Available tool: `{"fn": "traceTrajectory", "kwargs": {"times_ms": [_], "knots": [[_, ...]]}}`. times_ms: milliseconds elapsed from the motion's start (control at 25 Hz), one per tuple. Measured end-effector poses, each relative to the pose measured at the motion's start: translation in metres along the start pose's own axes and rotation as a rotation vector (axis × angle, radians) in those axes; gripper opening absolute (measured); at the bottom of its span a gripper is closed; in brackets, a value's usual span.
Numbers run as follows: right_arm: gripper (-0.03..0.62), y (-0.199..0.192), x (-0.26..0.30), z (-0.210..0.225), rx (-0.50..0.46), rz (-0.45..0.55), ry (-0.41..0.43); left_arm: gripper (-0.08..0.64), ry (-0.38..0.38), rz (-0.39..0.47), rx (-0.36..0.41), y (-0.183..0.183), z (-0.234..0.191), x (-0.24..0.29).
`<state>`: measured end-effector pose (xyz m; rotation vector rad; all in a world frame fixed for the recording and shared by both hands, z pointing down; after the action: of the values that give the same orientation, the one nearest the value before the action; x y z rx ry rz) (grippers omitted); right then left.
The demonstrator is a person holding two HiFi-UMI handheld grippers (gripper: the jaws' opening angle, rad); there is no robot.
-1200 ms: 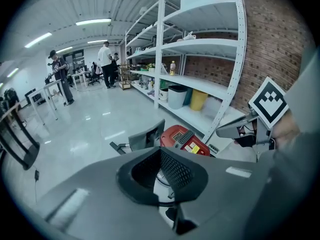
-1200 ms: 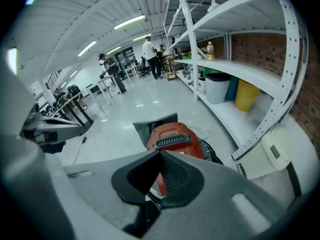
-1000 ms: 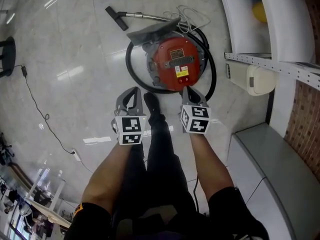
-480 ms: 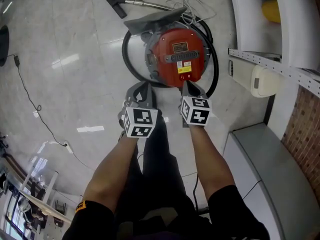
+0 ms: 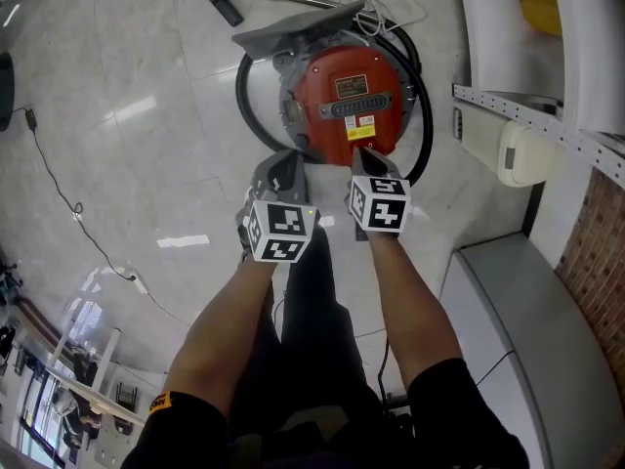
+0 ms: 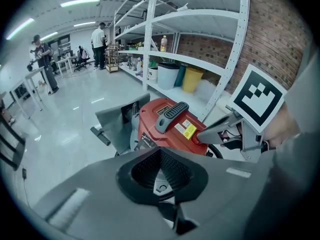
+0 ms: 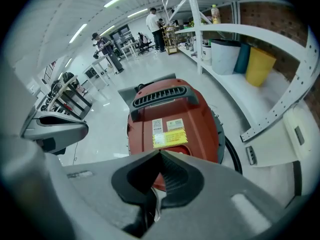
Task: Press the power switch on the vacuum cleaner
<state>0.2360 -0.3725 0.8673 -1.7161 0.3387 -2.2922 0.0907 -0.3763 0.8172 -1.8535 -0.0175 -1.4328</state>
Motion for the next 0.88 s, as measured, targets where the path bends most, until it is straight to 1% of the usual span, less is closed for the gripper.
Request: {"fn": "traceTrajectory", "kwargs": {"times_ms": [280, 440, 680, 880], "knots": [[-0.009, -0.002, 0.001, 0.000, 0.025, -0.002, -0.001, 0.015, -0.015, -0.020, 0.011, -0.004, 0.003, 0.005], [-0.009, -0.002, 0.002, 0.001, 0.027, -0.005, 0.001, 0.015, -0.014, -0.014, 0.014, -0.001, 0.004, 0.008], [-0.009, -0.003, 0.004, -0.001, 0.020, -0.017, -0.007, 0.015, -0.018, -0.004, 0.013, 0.002, 0.006, 0.006], [-0.009, -0.006, 0.010, -0.003, -0.012, -0.046, -0.029, 0.015, -0.017, 0.004, 0.006, 0.003, 0.008, 0.002]]}}
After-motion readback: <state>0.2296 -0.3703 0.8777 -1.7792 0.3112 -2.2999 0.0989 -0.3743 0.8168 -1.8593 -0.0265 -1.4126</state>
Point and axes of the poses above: the fingertips, and each gripper's own axes: x forward along the fingers, z to its right, y out of its top, the point moved 4 cm from there along -x, backward along the fingers, and after that the axes turned 5 degrees about x, right-handed, at the moved point
